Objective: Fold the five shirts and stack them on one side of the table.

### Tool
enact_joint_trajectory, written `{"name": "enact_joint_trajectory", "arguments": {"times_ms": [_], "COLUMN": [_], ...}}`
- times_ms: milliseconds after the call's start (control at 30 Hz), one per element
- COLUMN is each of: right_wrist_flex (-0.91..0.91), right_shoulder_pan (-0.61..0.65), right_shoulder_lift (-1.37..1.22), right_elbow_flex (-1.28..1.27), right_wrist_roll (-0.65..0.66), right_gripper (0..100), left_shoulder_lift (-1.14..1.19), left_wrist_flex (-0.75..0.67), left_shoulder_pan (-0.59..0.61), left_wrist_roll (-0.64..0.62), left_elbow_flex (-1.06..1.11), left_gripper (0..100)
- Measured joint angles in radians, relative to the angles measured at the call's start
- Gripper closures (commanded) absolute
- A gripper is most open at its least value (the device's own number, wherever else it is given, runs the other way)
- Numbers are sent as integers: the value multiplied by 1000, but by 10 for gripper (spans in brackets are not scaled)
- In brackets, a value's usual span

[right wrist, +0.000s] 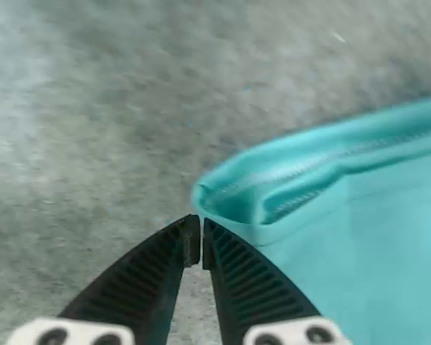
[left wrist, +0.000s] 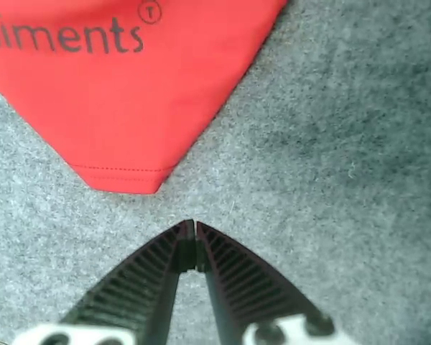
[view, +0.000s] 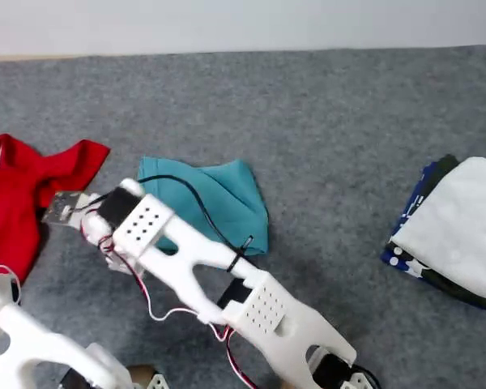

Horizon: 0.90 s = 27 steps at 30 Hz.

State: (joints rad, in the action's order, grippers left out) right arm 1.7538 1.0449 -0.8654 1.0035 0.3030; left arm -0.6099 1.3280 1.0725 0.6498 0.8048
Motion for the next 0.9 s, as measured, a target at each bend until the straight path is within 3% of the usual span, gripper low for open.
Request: {"name": "enact_joint_trajectory", "arguments": {"times_ms": [133,300,400,900], "right_wrist_flex": [0,0,0,0], "right_shoulder_pan": [-29,-160,-201,-55], "right_shoulder_lift": [104,153,153,153], "right_elbow_flex": [0,-54,-80,-172], "right_wrist_roll": [0,0,0,0], "right_gripper": [970,825,792,794], "left_shoulder_lift": [0,0,0,0], "left_wrist_flex": [0,0,0,0], "left_shoulder_pan": [0,0,0,0], "left_wrist_roll": [0,0,0,0], "left_elbow_flex": [0,0,0,0], "left_gripper": [993,993,993,992]}}
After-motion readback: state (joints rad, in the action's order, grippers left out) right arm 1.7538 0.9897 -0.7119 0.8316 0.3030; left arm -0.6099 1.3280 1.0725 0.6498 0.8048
